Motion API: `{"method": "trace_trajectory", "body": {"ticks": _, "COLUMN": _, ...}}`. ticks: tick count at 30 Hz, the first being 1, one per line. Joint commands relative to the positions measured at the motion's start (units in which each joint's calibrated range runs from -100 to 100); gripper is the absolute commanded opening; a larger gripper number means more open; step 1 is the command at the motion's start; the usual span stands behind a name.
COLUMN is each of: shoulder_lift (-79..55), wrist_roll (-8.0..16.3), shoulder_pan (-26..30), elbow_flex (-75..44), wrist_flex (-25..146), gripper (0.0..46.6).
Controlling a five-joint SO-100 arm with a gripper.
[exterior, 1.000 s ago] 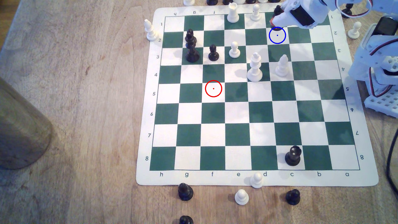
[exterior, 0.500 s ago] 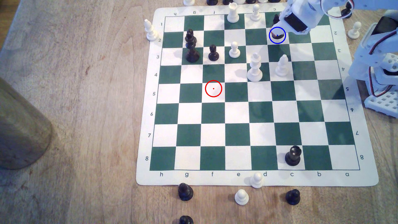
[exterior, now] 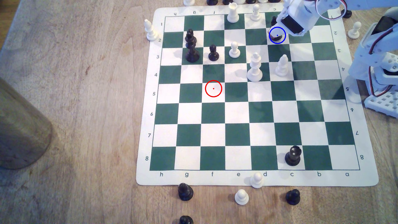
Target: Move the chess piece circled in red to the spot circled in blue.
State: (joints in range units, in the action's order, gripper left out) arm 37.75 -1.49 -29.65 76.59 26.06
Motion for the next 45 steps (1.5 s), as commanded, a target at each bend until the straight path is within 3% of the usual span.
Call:
{"method": "trace_trajectory", "body": {"ticks": 1, "shoulder_lift": -0.39, "wrist_roll": -0.2, "shoulder_pan": -0.27, "elbow_flex": -1.52, "wrist_flex": -1.73, "gripper": 0.3}}
{"method": "trace_trajectory", "body": {"ticks": 12, "shoulder_lift": -0.06, "wrist_roll": -0.24, "shoulder_pan": -0.66, "elbow_flex": -1.25, "wrist_flex": -1.98, "gripper": 1.2}}
{"method": "trace_trajectory", "body": {"ticks": 14, "shoulder_lift": 0.45, "wrist_roll": -0.24, "shoulder_pan": -0.66, "elbow_flex": -0.98, "wrist_flex": -1.98, "gripper": 3.7}}
{"method": "trace_trajectory", "body": {"ticks": 16, "shoulder_lift": 1.3, "wrist_roll": -0.63, "shoulder_pan": -1.05, "elbow_flex": -0.89, "wrist_flex": -0.58, "gripper": 10.7}}
{"method": "trace_trajectory", "body": {"ticks": 19, "shoulder_lift": 2.66, "wrist_roll": -0.78, "shoulder_pan": -1.37, "elbow_flex": -0.71, "wrist_flex": 0.64, "gripper": 14.8}}
{"method": "trace_trajectory", "body": {"ticks": 30, "shoulder_lift": 15.9, "wrist_roll": -0.63, "shoulder_pan": -1.52, "elbow_flex": -0.62, "wrist_flex": 11.21, "gripper": 22.9}}
{"method": "trace_trajectory", "body": {"ticks": 36, "shoulder_lift": 25.41, "wrist_roll": 0.39, "shoulder_pan": -1.21, "elbow_flex": -1.89, "wrist_flex": 20.14, "gripper": 23.6}}
{"method": "trace_trajectory", "body": {"ticks": 45, "shoulder_lift": 49.1, "wrist_roll": 3.08, "shoulder_pan": 8.18, "elbow_flex": -1.52, "wrist_flex": 38.81, "gripper": 19.0}}
